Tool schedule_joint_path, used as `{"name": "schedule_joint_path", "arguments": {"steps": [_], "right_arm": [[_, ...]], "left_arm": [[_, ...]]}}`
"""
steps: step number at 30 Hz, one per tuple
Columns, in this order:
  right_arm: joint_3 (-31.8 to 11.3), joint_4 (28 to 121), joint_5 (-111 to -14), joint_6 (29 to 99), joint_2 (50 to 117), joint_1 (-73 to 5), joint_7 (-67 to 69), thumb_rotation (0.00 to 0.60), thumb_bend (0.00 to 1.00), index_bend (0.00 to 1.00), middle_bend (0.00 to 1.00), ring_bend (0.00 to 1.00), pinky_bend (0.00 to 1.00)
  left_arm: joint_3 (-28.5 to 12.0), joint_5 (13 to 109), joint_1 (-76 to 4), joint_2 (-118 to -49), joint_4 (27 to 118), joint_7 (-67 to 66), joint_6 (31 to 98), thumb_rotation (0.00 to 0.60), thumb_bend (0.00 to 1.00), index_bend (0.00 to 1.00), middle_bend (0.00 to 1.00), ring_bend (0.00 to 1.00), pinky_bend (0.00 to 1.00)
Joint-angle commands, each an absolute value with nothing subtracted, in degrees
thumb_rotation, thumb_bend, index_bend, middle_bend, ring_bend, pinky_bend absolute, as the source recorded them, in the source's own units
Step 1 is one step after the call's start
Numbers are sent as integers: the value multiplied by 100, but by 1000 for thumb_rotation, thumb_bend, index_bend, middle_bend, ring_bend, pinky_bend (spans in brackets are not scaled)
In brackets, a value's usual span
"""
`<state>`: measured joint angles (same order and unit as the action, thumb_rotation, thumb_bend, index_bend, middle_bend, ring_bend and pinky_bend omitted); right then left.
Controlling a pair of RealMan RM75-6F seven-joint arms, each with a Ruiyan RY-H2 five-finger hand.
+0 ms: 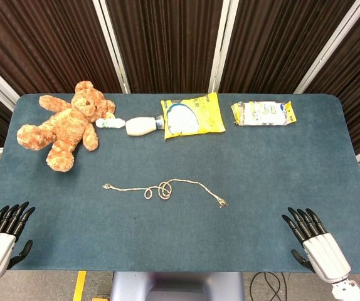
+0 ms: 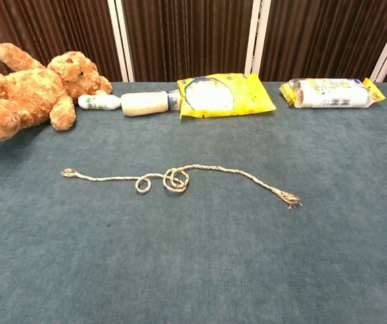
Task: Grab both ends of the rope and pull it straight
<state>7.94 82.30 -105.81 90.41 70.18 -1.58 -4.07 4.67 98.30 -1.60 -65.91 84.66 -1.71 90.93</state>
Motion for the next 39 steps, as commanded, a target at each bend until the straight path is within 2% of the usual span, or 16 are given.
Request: {"name": "schedule_joint_path", "arguments": {"steps": [1, 8, 11, 20, 26, 31, 34, 39], "right_arm": [[797, 8228, -10574, 9004, 7021, -170, -422, 600, 344, 0, 0, 0, 0], [771, 8258, -10562, 9062, 6983, -168, -334, 600, 344, 0, 0, 0, 0], [750, 8245, -10531, 9057, 6988, -171, -326, 600, 344, 0, 0, 0, 0], [665, 8194, -10378, 8889, 7100, -216, -453, 600, 344, 0, 0, 0, 0], [600, 8173, -10227, 8704, 7200, -265, -617, 600, 344, 0, 0, 0, 0], [570, 8169, -10132, 8590, 7244, -296, -698, 600, 344, 0, 0, 0, 0], [553, 8170, -10090, 8569, 7252, -303, -715, 600, 344, 0, 0, 0, 0], [552, 8166, -10041, 8541, 7246, -302, -730, 600, 344, 0, 0, 0, 0]], "left_arm": [[472, 9844, -158, -6610, 8462, -195, 9094, 600, 414, 0, 0, 0, 16], [540, 10026, -307, -6740, 8471, -223, 8875, 600, 414, 0, 0, 0, 17], [542, 10177, -561, -6830, 8558, -180, 8569, 600, 413, 0, 0, 0, 23], [104, 9627, -1568, -7251, 8970, -532, 6947, 600, 414, 0, 0, 0, 59], [-408, 8815, -2251, -7784, 8556, -427, 5969, 600, 413, 4, 0, 0, 62], [-767, 8208, -2602, -8409, 7897, -354, 5632, 600, 414, 108, 0, 0, 64], [-776, 8193, -2693, -8681, 7604, -318, 5681, 600, 414, 190, 0, 0, 64], [-715, 8266, -2799, -8969, 7358, -339, 5782, 600, 414, 264, 0, 0, 64]]}}
